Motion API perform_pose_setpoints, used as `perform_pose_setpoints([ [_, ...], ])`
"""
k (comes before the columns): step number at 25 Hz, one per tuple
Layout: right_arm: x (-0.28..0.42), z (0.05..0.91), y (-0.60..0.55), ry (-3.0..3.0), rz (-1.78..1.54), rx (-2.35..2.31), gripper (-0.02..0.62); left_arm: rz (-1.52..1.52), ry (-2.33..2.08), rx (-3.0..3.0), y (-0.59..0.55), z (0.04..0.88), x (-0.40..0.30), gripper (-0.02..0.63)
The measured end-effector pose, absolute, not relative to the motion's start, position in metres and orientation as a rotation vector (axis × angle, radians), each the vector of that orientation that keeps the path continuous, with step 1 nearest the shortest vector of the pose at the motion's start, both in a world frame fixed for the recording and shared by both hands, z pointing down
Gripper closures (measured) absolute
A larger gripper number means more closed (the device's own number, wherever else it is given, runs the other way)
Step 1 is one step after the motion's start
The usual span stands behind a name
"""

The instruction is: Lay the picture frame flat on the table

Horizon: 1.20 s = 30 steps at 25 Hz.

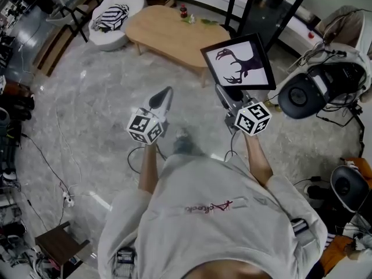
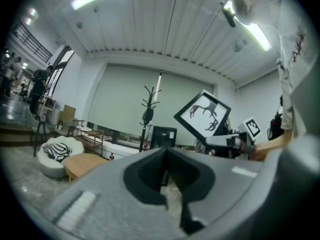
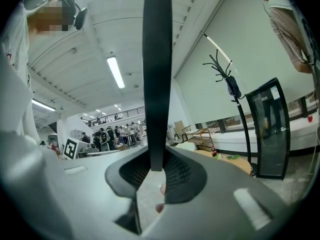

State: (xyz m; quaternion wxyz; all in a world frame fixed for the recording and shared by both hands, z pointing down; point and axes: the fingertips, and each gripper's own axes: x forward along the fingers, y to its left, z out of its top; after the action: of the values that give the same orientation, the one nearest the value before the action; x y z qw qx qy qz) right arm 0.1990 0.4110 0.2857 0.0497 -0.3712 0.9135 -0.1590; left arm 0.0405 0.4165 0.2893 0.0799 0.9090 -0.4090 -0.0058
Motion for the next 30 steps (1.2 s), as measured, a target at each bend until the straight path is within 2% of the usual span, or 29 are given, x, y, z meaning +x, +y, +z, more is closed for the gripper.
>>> perform_pose_setpoints([
  [11, 0.16, 0.263, 0.325, 2.775, -0.437, -1.164, 0.523, -0.051, -1.184, 2.773, 0.327, 0.266, 0.004, 0.606],
  [18, 0.104, 0.261, 0.271, 2.775, -0.431, -1.19, 0.523, -0.062, -1.159, 2.78, 0.27, 0.264, -0.05, 0.606],
  [30, 0.079, 0.263, 0.219, 2.749, -0.433, -1.227, 0.522, -0.051, -1.107, 2.796, 0.21, 0.265, -0.071, 0.606],
])
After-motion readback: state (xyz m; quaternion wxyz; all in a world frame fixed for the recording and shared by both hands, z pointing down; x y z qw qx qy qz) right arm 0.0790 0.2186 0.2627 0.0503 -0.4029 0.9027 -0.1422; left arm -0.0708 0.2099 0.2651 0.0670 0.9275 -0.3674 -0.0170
